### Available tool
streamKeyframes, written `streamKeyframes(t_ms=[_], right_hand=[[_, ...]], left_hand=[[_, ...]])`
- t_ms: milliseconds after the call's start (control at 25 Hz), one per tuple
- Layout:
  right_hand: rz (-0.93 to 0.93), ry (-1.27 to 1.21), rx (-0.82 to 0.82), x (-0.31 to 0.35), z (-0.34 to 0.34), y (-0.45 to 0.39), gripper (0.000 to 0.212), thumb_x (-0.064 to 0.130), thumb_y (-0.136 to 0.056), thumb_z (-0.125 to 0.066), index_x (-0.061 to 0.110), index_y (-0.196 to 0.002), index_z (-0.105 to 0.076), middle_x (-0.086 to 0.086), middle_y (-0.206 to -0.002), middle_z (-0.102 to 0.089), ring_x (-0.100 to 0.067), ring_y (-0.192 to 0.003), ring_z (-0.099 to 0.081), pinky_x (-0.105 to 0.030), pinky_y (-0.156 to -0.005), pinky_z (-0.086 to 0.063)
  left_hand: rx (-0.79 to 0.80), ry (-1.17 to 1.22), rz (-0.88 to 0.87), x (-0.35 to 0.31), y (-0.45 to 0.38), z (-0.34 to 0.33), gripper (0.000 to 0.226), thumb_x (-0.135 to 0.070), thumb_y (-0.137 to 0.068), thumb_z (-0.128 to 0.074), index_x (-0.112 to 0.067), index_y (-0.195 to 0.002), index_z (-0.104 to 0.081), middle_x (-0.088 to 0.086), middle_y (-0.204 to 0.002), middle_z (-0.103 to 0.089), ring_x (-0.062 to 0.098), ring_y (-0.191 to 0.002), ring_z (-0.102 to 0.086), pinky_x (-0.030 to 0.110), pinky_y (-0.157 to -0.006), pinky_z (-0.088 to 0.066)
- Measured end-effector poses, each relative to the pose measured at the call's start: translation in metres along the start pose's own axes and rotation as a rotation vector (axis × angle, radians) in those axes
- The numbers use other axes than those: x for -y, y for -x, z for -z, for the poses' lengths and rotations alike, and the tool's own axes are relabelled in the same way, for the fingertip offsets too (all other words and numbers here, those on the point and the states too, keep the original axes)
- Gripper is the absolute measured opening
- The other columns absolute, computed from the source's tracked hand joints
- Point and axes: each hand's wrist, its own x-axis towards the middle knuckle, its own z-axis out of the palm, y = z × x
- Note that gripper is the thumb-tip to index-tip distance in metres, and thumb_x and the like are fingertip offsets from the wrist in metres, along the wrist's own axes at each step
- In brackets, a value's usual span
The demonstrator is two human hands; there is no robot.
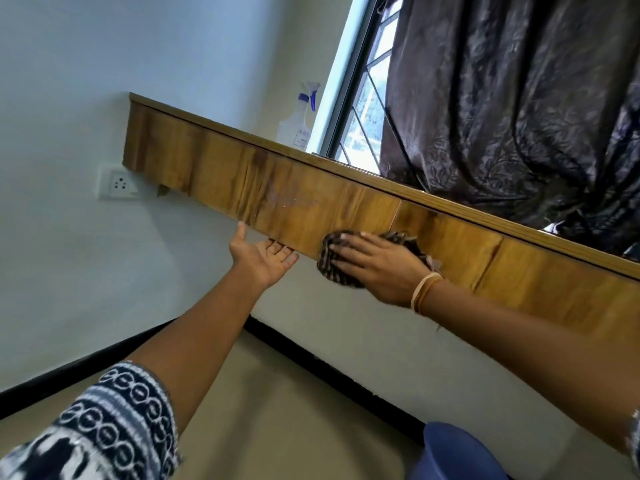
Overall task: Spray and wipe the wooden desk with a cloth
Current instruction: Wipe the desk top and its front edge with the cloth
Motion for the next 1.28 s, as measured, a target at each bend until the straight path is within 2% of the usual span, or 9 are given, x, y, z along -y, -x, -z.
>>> streamKeyframes(t_ms=[120, 240, 520, 600, 720, 800, 960, 1080, 1280], right_hand=[[-0.25, 0.058, -0.13, -0.058, 0.015, -0.025, 0.046, 0.021, -0.093, -0.047, 0.012, -0.137, -0.056, -0.015, -0.15, -0.046, -0.038, -0.14, -0.039, -0.05, -0.115, -0.028], [-0.387, 0.092, -0.151, -0.049, 0.011, -0.033, 0.052, 0.022, -0.094, -0.033, 0.01, -0.142, -0.051, -0.018, -0.154, -0.039, -0.041, -0.145, -0.03, -0.051, -0.119, -0.017], [0.074, -0.021, 0.065, 0.016, -0.002, -0.03, 0.053, 0.028, -0.089, -0.06, 0.013, -0.14, -0.055, -0.014, -0.15, -0.046, -0.036, -0.142, -0.037, -0.048, -0.117, -0.017], [-0.012, -0.007, 0.041, -0.007, 0.007, -0.05, 0.053, 0.032, -0.093, -0.055, 0.014, -0.142, -0.051, -0.014, -0.152, -0.042, -0.036, -0.144, -0.033, -0.049, -0.118, -0.017], [-0.315, 0.064, -0.02, -0.048, 0.022, -0.092, 0.054, 0.033, -0.098, -0.037, 0.014, -0.149, -0.04, -0.015, -0.159, -0.03, -0.036, -0.149, -0.019, -0.048, -0.12, -0.006], [-0.409, 0.051, -0.03, -0.034, 0.018, -0.102, 0.057, 0.033, -0.097, -0.032, 0.012, -0.151, -0.036, -0.016, -0.161, -0.024, -0.038, -0.15, -0.013, -0.049, -0.12, 0.0], [-0.163, -0.046, 0.044, 0.045, -0.01, -0.094, 0.058, 0.023, -0.093, -0.046, 0.009, -0.149, -0.04, -0.018, -0.16, -0.026, -0.04, -0.149, -0.018, -0.051, -0.118, -0.001], [0.049, -0.036, 0.156, 0.049, -0.008, -0.095, 0.059, 0.028, -0.098, -0.039, 0.011, -0.154, -0.029, -0.014, -0.164, -0.013, -0.035, -0.151, -0.008, -0.046, -0.115, 0.01], [-0.317, 0.056, 0.033, -0.039, 0.018, -0.141, 0.056, 0.036, -0.099, -0.032, 0.016, -0.151, -0.037, -0.013, -0.161, -0.026, -0.035, -0.15, -0.017, -0.048, -0.121, -0.005]], left_hand=[[0.012, 0.032, 0.027, -0.011, -0.006, 0.0, 0.097, -0.069, -0.086, -0.041, 0.001, -0.151, -0.023, 0.023, -0.153, -0.034, 0.039, -0.139, -0.036, 0.05, -0.118, -0.025], [0.029, 0.033, 0.05, -0.014, -0.01, 0.008, 0.098, -0.069, -0.085, -0.043, 0.0, -0.151, -0.024, 0.023, -0.154, -0.032, 0.039, -0.141, -0.032, 0.051, -0.118, -0.024], [0.056, 0.003, 0.072, -0.017, -0.004, 0.011, 0.096, -0.07, -0.088, -0.037, 0.002, -0.15, -0.026, 0.027, -0.152, -0.033, 0.042, -0.14, -0.034, 0.053, -0.117, -0.026], [0.063, -0.03, 0.09, -0.02, -0.003, 0.013, 0.099, -0.073, -0.086, -0.036, 0.003, -0.148, -0.028, 0.028, -0.15, -0.035, 0.042, -0.138, -0.036, 0.053, -0.116, -0.027], [0.087, -0.049, 0.093, -0.025, -0.003, 0.018, 0.102, -0.075, -0.084, -0.036, 0.002, -0.149, -0.027, 0.028, -0.15, -0.036, 0.043, -0.137, -0.038, 0.052, -0.116, -0.028], [0.107, -0.083, 0.104, -0.027, -0.001, 0.019, 0.102, -0.076, -0.084, -0.036, 0.001, -0.15, -0.025, 0.028, -0.151, -0.034, 0.044, -0.136, -0.039, 0.053, -0.115, -0.029], [0.116, -0.249, 0.106, -0.038, 0.004, 0.021, 0.099, -0.075, -0.087, -0.029, -0.001, -0.152, -0.02, 0.021, -0.152, -0.036, 0.044, -0.136, -0.039, 0.056, -0.112, -0.029], [0.061, -0.465, 0.101, -0.05, 0.002, 0.025, 0.097, -0.078, -0.087, -0.017, -0.009, -0.155, -0.017, 0.007, -0.16, -0.028, 0.038, -0.144, -0.028, 0.061, -0.116, -0.015], [0.01, -0.524, 0.087, -0.058, 0.005, 0.019, 0.096, -0.078, -0.087, -0.013, -0.011, -0.156, -0.017, 0.008, -0.159, -0.029, 0.028, -0.146, -0.029, 0.06, -0.114, -0.015]])
